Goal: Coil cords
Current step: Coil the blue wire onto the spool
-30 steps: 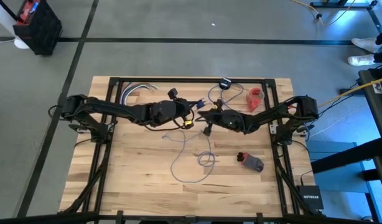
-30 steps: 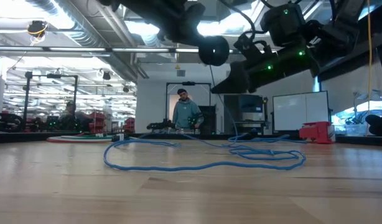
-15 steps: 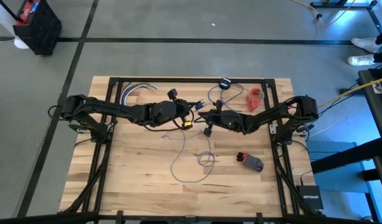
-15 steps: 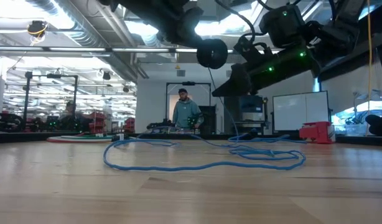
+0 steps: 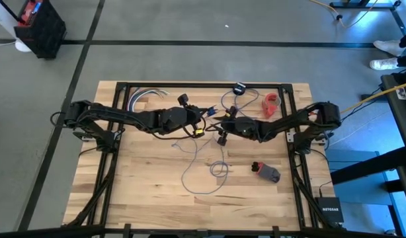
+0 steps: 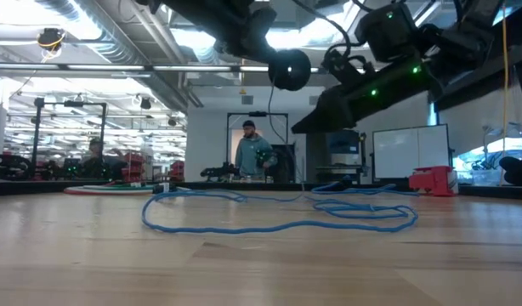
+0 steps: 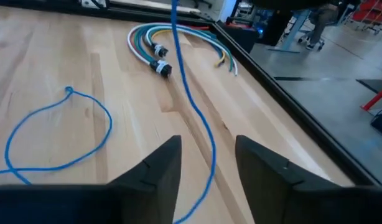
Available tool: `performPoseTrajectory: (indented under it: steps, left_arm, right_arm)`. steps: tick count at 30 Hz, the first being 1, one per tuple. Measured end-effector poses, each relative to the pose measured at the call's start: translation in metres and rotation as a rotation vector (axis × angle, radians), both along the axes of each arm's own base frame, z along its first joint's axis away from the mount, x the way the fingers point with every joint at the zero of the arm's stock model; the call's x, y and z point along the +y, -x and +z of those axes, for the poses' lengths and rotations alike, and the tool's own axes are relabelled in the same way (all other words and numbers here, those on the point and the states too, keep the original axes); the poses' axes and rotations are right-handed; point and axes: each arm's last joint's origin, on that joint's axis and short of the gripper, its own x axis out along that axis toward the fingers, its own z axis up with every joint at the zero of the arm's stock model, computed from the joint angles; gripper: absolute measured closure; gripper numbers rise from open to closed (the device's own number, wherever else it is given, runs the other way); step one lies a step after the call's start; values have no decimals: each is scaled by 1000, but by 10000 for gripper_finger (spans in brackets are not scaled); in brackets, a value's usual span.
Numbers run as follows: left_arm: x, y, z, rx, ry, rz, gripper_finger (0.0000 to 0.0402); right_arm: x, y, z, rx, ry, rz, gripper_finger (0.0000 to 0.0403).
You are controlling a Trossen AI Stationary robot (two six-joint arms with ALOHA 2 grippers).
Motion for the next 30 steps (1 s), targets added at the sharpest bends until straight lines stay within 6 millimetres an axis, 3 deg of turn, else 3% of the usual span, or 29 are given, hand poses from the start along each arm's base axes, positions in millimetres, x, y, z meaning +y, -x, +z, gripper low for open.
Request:
performPoseTrajectory:
  steps: [5, 11, 13, 17, 25, 30]
  left_arm:
    - [0, 1, 0, 8, 1, 0, 402]
    - [2, 0, 1, -32, 28, 13, 402]
    - [3, 1, 2, -37, 35, 21, 402]
    - [6, 1, 2, -45, 39, 30, 402]
    - [5, 0, 3, -52, 36, 26, 402]
    - [5, 1, 2, -45, 32, 25, 402]
  right_arm:
    - [1, 14, 18, 61, -1, 2, 245]
    - [3, 47, 23, 365, 46, 49, 244]
    - [1, 50, 22, 311, -4, 47, 244]
    - [1, 41, 10, 47, -93, 147, 244]
    - [-6, 19, -30, 46, -46, 39, 244]
    - [-17, 1, -39, 42, -33, 12, 244]
